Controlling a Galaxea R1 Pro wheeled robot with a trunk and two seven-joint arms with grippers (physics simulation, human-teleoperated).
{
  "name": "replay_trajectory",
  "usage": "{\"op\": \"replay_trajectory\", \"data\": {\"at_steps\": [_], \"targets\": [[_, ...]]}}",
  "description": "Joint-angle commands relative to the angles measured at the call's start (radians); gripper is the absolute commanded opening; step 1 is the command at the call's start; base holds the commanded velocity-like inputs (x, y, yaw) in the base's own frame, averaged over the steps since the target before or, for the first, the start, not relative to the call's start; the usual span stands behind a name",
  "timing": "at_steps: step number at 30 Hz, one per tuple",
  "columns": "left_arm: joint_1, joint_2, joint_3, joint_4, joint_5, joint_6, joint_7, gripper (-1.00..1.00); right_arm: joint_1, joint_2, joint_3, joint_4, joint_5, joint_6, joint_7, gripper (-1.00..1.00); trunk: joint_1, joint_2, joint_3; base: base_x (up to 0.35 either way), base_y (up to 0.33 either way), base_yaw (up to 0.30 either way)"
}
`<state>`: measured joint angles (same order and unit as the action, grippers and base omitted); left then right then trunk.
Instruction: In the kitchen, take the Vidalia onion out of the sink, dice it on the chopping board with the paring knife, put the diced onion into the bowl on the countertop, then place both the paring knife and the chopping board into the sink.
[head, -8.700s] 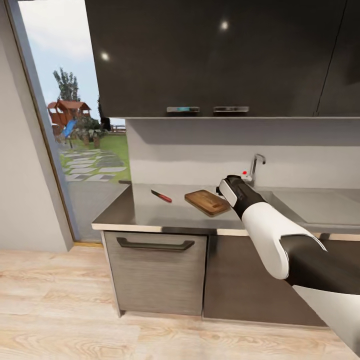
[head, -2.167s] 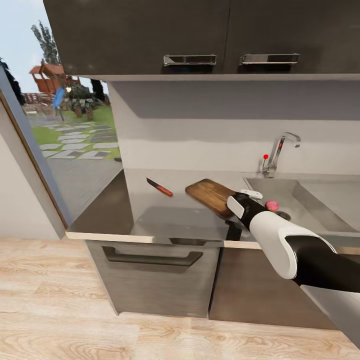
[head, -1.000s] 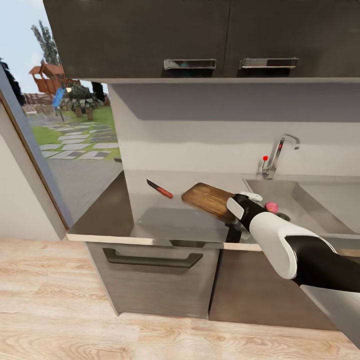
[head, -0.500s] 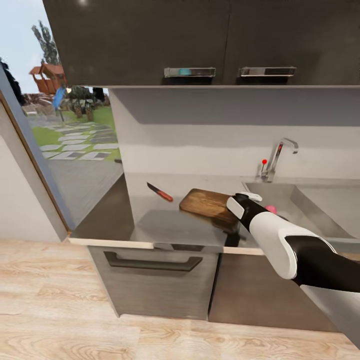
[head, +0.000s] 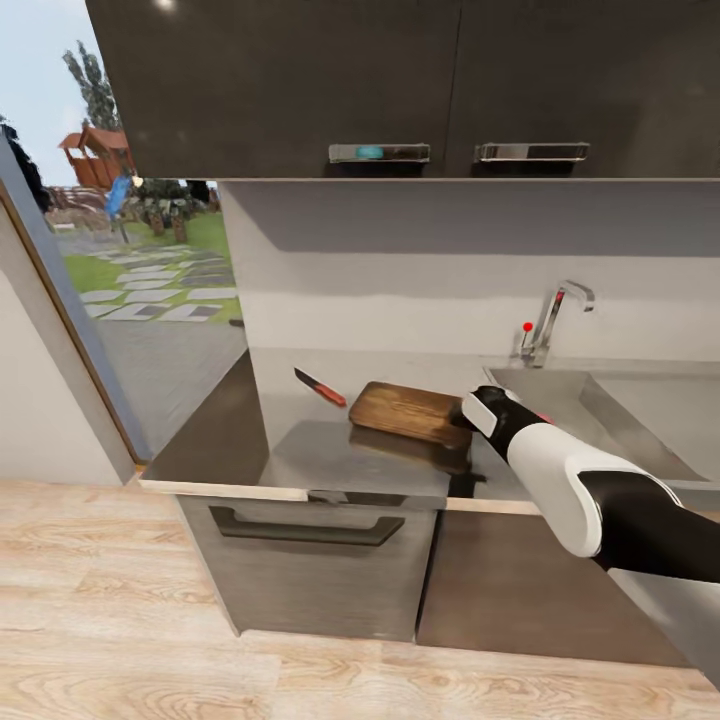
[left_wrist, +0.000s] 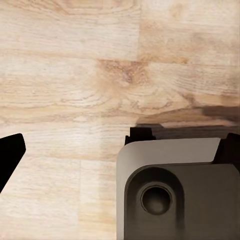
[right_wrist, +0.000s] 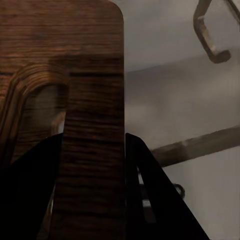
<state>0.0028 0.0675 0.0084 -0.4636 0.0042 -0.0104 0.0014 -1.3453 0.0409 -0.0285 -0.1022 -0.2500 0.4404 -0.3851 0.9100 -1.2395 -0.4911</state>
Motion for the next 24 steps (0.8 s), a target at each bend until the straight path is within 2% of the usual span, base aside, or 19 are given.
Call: {"op": "replay_trajectory", "data": {"at_steps": [1, 11, 18, 24], "targets": [[0.000, 0.000, 0.001, -0.001, 0.000, -0.001, 0.000, 1.00, 0.000, -0.008, -0.001, -0.002, -0.004, 0.010, 0.018, -1.00, 0.000, -0.001, -0.001, 0.000, 0.000, 0.000], [0.000, 0.000, 0.001, -0.001, 0.000, 0.000, 0.000, 1.00, 0.000, -0.021, 0.001, -0.002, -0.002, 0.014, 0.047, -1.00, 0.000, -0.001, -0.001, 0.017, -0.004, 0.000], [0.000, 0.000, 0.001, -0.001, 0.000, 0.000, 0.000, 1.00, -0.001, -0.021, 0.004, -0.002, 0.001, 0.014, 0.049, -1.00, 0.000, -0.001, -0.001, 0.211, -0.116, 0.000], [0.000, 0.000, 0.001, 0.000, 0.000, 0.000, 0.000, 1.00, 0.000, -0.020, 0.040, -0.002, 0.000, 0.014, 0.056, -1.00, 0.000, -0.001, -0.001, 0.137, -0.118, 0.000]]}}
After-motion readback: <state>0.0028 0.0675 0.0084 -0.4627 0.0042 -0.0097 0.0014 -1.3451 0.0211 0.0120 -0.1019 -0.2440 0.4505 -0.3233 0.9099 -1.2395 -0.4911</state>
